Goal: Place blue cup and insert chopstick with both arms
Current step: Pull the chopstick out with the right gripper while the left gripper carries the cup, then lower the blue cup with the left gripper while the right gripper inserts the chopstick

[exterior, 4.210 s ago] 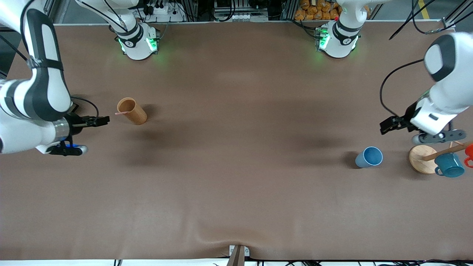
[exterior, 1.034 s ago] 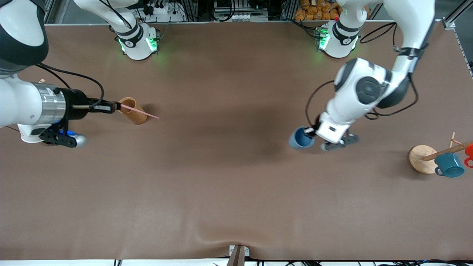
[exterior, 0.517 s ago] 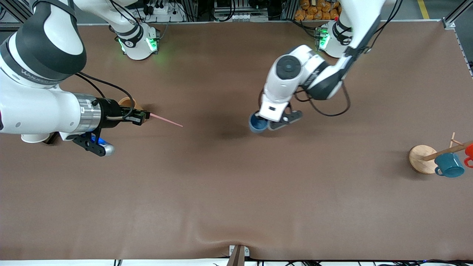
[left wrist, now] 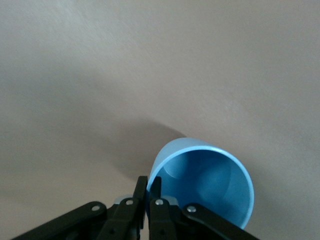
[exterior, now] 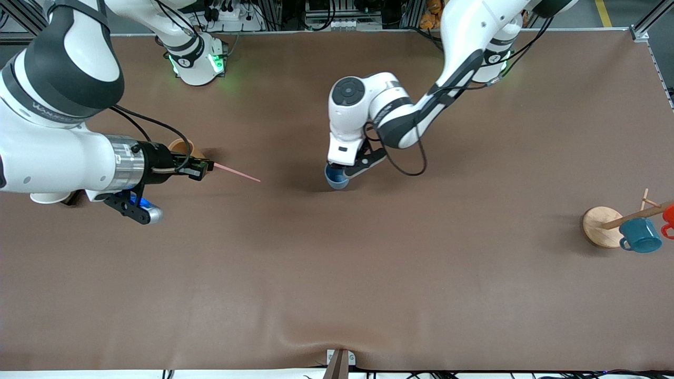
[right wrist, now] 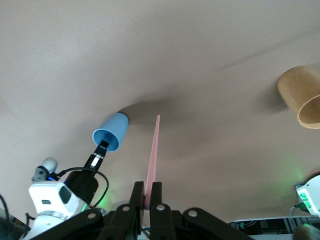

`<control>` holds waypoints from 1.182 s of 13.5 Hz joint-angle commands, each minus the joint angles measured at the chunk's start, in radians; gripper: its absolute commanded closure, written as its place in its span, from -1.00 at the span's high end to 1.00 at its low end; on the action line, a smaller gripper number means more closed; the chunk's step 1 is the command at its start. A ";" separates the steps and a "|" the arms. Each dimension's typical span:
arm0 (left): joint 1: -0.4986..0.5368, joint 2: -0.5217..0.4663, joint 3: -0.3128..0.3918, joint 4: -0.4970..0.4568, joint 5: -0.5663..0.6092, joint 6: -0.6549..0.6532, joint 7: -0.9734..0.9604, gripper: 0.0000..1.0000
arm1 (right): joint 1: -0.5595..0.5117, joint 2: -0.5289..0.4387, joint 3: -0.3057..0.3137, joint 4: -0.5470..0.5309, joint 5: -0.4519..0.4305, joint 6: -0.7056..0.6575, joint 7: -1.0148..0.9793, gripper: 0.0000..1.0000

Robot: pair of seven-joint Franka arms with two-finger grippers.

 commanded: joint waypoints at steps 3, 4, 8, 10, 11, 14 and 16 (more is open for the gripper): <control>-0.017 0.041 0.008 0.056 0.072 -0.010 -0.070 0.95 | 0.059 -0.017 -0.002 -0.061 0.022 0.066 0.091 -1.00; -0.015 0.033 0.006 0.056 0.072 -0.010 -0.070 1.00 | 0.072 -0.019 -0.002 -0.063 0.021 0.070 0.092 -1.00; 0.012 -0.069 0.000 0.058 0.042 -0.091 -0.058 1.00 | 0.095 -0.019 0.000 -0.086 0.025 0.088 0.173 -1.00; 0.029 -0.135 -0.003 0.066 -0.001 -0.143 -0.029 1.00 | 0.125 -0.019 0.000 -0.100 0.050 0.122 0.252 -1.00; 0.043 -0.167 -0.005 0.070 -0.036 -0.176 0.003 1.00 | 0.133 -0.019 0.000 -0.114 0.068 0.143 0.279 -1.00; 0.123 -0.275 -0.005 0.073 -0.167 -0.257 0.201 1.00 | 0.203 -0.017 -0.002 -0.137 0.075 0.220 0.365 -1.00; 0.202 -0.327 -0.005 0.096 -0.245 -0.321 0.346 1.00 | 0.252 -0.014 -0.002 -0.150 0.075 0.290 0.424 -1.00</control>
